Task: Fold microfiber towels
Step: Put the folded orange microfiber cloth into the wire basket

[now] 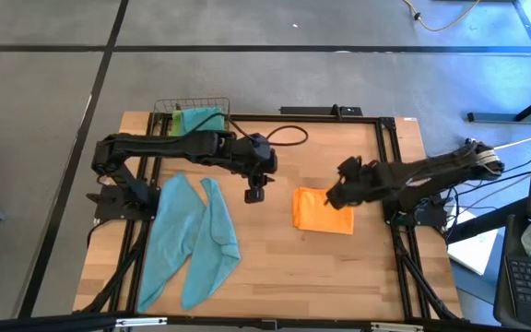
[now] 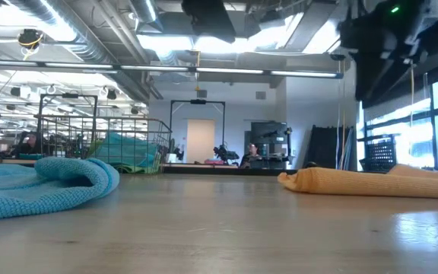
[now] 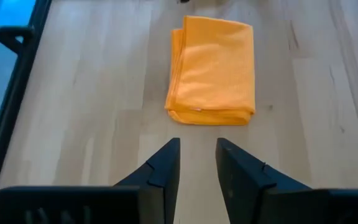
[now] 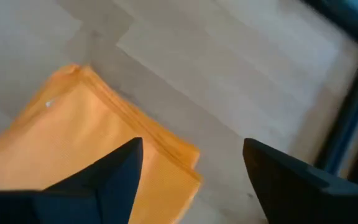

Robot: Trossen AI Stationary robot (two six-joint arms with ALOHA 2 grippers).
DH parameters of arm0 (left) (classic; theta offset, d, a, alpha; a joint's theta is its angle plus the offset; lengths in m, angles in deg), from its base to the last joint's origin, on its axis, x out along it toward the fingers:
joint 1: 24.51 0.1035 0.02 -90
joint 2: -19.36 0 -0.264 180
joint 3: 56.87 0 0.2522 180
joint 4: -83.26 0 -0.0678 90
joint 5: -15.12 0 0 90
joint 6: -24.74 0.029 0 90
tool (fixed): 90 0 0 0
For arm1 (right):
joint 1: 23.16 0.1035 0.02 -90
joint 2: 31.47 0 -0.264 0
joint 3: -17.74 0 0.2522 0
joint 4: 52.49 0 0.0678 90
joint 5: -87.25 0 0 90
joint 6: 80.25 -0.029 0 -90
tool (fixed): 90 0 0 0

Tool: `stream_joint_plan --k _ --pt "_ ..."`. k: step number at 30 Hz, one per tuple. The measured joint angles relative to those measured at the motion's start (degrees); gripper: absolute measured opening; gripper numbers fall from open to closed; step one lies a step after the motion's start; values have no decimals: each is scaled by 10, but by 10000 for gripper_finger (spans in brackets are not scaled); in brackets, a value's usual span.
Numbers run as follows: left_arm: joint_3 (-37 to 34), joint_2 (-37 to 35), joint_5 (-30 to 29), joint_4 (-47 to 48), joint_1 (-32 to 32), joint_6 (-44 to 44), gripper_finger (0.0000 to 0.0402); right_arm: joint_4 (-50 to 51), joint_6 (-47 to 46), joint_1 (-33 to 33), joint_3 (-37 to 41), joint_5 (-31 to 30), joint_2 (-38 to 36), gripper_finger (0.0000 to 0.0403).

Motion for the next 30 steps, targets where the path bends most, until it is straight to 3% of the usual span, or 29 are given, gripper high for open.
stream_joint_plan --k 6,14,21,30 --pt "0 -1 6 3 -6 -19 95 -128 176 -127 8 185 38 280" --pt "-1 -46 2 63 -10 -24 94 -143 396 -227 -4 240 57 280" --pt "-1 -90 -19 59 -13 -126 94 -126 443 -350 32 451 101 253" --pt "-1 -104 -95 63 -47 -188 94 -110 540 -465 75 482 100 270"
